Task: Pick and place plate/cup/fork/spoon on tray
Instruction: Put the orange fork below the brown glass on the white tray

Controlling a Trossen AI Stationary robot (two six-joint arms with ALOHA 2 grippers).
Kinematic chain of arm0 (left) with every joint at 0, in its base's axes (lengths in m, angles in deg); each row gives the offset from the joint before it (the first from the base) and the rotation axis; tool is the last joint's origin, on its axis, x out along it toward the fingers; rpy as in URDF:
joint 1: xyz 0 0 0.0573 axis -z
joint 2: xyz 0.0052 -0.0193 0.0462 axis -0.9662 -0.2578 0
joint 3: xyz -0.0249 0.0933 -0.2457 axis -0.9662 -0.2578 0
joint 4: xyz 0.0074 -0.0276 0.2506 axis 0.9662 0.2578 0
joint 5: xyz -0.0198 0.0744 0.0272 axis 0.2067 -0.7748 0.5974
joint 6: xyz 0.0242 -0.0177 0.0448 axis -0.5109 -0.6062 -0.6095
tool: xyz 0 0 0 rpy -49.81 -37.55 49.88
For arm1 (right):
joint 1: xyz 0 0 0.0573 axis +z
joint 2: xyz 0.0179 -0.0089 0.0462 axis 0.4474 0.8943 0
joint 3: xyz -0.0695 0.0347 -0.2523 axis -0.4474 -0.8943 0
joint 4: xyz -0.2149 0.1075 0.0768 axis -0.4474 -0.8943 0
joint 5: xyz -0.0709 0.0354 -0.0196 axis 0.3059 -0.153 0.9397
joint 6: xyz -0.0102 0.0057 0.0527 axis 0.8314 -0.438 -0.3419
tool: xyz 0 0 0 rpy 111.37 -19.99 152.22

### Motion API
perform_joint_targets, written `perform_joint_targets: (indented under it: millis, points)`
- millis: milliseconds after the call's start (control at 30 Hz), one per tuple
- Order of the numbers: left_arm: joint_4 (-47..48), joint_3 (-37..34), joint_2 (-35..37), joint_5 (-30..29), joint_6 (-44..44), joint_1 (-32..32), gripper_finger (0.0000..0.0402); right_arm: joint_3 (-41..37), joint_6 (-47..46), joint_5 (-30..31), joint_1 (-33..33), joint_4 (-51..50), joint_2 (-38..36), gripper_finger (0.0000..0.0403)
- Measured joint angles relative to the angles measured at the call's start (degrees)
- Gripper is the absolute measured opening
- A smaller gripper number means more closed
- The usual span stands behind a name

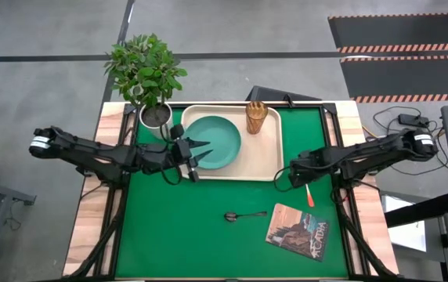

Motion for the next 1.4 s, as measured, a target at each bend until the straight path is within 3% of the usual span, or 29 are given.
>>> perform_joint_targets:
  millis: [200, 400, 567, 833, 1067, 1400]
  points:
    - [0.12, -0.46, 1.24, 0.01, -0.98, 0.00, 0.0096, -0.02, 0.76, -0.37, 0.00, 1.55, 2.78, 0.0148]
    - [0.17, -0.46, 0.77, 0.02, -0.95, 0.01, 0.0096, -0.04, 1.20, -0.44, 0.06, 4.97, 4.58, 0.0156]
    - [0.25, -0.46, 0.68, 0.02, -0.93, 0.02, 0.0096, -0.07, 1.36, -0.36, 0.06, 5.79, 6.78, 0.0119]
    - [2.20, -0.44, 0.65, 0.02, 0.58, 0.04, 0.0096, -0.02, 1.99, -0.39, 0.04, 5.82, 6.83, 0.0018]
    - [4.22, -0.32, 1.51, 0.05, 0.64, 1.02, 0.0096, 1.21, -0.79, -1.24, -0.09, 2.91, 1.83, 0.0013]
    - [17.07, -0.52, 5.11, 0.48, 0.33, 1.86, 0.0096, 15.42, -8.13, -2.58, -0.09, -1.02, -0.35, 0.0013]
